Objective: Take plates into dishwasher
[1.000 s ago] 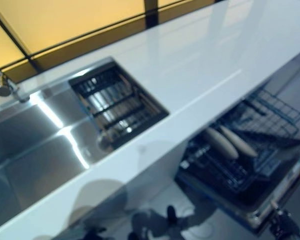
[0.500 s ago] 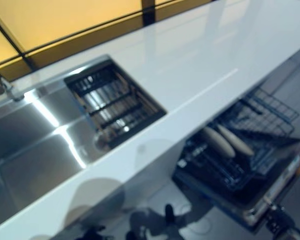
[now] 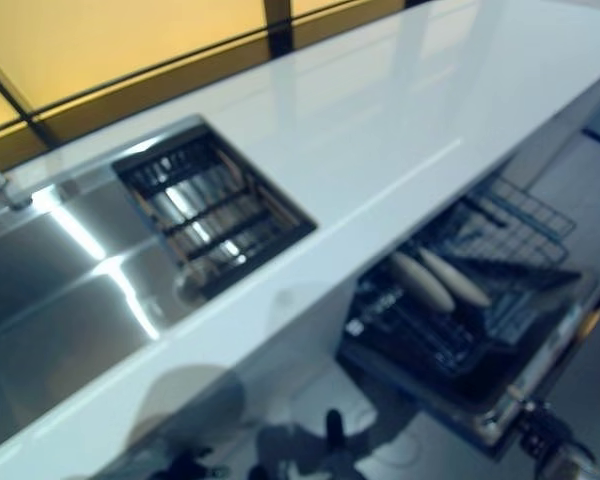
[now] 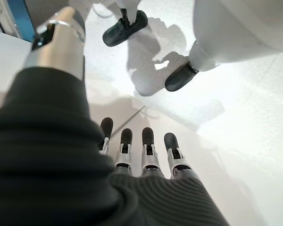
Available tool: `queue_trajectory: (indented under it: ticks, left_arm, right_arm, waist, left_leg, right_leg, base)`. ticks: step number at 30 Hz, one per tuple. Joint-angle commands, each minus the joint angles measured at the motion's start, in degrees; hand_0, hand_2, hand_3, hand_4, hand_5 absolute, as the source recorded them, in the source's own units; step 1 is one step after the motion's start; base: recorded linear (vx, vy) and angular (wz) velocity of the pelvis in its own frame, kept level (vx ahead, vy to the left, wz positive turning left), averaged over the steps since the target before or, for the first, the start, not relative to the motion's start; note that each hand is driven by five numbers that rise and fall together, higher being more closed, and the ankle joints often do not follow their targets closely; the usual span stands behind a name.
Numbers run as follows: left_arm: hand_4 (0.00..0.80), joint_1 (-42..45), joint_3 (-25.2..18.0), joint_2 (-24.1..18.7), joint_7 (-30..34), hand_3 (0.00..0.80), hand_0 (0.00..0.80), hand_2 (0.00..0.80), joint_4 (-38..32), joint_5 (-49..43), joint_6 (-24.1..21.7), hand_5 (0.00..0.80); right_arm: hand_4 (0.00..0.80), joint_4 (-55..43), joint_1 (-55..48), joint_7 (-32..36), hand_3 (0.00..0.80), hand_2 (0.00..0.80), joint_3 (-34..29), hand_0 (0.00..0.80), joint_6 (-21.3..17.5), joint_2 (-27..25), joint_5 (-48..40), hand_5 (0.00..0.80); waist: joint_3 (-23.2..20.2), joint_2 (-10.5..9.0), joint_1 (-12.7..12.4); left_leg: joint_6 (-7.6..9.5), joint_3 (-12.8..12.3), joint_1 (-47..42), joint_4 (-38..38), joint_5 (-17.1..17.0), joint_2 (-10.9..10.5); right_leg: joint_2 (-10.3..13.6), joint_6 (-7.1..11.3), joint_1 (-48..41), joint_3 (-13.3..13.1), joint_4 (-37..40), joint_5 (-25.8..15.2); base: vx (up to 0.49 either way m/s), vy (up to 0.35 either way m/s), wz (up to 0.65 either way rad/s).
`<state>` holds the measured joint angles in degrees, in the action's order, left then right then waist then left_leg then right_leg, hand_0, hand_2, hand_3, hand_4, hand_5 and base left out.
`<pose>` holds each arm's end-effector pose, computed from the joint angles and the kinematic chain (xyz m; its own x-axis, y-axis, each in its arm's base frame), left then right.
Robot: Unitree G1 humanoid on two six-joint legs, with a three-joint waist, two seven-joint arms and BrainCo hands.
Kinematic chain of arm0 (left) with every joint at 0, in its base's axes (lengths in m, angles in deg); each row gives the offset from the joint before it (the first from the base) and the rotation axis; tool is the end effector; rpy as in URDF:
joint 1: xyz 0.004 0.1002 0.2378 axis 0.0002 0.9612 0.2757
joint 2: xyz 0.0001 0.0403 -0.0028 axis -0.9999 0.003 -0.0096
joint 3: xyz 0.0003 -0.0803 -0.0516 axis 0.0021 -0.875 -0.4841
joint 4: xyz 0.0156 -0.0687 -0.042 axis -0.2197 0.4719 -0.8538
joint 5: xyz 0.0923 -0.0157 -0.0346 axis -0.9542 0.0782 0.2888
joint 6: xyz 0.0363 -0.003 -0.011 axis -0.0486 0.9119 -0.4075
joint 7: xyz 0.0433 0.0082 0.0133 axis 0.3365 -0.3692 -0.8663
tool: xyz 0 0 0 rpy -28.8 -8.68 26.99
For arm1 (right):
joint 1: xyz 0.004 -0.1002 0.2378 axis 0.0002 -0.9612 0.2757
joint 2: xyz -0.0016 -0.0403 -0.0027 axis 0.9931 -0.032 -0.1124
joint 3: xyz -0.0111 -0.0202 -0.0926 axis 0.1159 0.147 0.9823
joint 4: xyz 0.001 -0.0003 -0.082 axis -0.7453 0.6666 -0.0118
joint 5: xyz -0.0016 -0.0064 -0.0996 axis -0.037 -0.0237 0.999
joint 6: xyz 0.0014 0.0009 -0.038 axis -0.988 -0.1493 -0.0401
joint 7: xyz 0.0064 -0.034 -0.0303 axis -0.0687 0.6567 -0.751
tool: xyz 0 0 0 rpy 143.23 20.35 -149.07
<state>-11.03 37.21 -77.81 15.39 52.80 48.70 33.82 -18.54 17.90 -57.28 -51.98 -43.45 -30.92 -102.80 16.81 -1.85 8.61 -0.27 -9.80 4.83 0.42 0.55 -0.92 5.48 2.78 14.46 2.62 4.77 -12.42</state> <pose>0.1547 0.2079 -0.0805 0.6130 0.0896 -0.7850 0.2274 0.9315 0.2839 0.1652 -0.3551 0.0040 0.6710 -0.4196 -0.6114 0.6070 0.7843 0.1279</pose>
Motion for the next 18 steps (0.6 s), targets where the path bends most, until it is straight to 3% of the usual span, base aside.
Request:
queue_trajectory:
  ticks: [1, 18]
  left_arm:
    - [0.000, -9.69, 0.26, -2.92, -2.89, 0.000, 0.000, 0.000, 0.89, -0.02, -2.03, 0.000]
    - [0.000, -7.99, 1.45, -0.47, -3.62, 0.000, 0.000, 0.000, 1.85, 1.21, -1.86, 0.000]
  right_arm:
    - [0.000, -10.96, 22.35, 7.68, 0.000, 0.000, 7.14, 0.000, 0.33, 12.56, -1.21, 0.000]
    - [0.000, -11.64, 29.32, 5.02, 0.000, 0.000, 8.69, 0.000, 2.38, 13.30, -1.47, 0.000]
  waist:
    - [-2.20, 2.81, -5.69]
    - [-2.97, 3.27, -7.87]
  left_leg:
    - [-0.14, 2.98, 4.52, -0.21, -4.27, 0.31]
    - [-0.17, 4.79, 3.93, -0.22, -4.46, -0.01]
  right_leg:
    - [0.92, 1.25, -2.87, 0.43, -5.60, 4.82]
    - [1.40, 0.88, -4.30, 1.97, -5.56, 5.37]
  base:
    - [0.025, 0.022, -0.04]
    - [0.044, 0.020, -0.02]
